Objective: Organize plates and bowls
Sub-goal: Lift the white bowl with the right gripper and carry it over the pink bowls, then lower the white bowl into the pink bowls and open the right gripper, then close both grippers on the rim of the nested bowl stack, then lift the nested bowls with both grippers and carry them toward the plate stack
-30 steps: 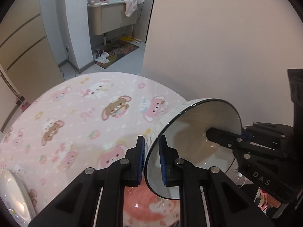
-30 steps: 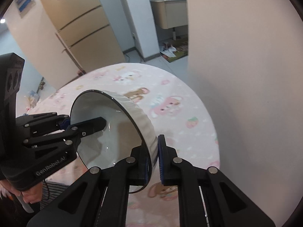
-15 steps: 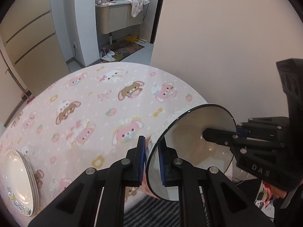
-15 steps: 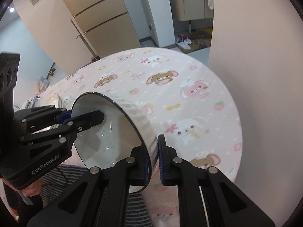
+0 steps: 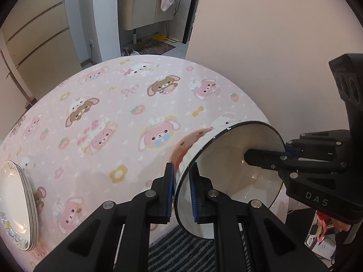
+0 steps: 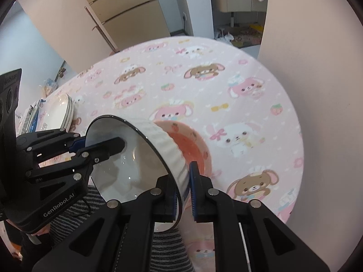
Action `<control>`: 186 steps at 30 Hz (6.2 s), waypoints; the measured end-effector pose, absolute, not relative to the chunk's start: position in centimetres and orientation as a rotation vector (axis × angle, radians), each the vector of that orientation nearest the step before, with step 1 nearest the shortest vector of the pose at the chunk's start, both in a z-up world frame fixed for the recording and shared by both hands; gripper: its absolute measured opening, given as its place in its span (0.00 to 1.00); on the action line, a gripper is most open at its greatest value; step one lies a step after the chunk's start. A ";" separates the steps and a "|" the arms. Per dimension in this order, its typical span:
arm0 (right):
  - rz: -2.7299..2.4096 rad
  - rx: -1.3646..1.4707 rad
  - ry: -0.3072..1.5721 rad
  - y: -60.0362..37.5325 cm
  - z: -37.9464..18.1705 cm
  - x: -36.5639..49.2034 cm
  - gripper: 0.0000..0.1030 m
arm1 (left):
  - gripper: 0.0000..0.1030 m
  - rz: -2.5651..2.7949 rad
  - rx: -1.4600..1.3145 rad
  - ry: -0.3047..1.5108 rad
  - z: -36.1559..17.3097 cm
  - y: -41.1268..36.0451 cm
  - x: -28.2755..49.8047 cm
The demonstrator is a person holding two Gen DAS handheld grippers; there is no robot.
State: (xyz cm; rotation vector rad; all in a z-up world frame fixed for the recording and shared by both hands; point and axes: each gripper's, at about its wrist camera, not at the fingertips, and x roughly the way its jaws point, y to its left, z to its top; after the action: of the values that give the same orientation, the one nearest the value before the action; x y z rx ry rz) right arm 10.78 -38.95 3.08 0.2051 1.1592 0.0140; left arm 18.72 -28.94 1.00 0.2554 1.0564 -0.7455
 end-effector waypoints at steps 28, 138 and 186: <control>-0.085 -0.104 1.077 -36.8 1.5 11.2 0.12 | 0.14 -0.720 0.364 0.975 -1.6 -30.3 18.1; 0.222 1.011 0.946 -46.2 -9.7 9.6 0.46 | 0.60 -0.964 -0.162 1.312 -9.6 -29.0 22.1; 0.275 0.688 0.896 -32.9 -0.9 7.0 0.47 | 0.55 -0.612 0.066 1.098 -0.5 -18.2 13.5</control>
State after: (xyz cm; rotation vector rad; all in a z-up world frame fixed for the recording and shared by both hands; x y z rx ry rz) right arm 6.97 -32.95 -0.86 0.6879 0.8963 0.2747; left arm 13.46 -18.18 -0.51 0.0661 1.0977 -0.6117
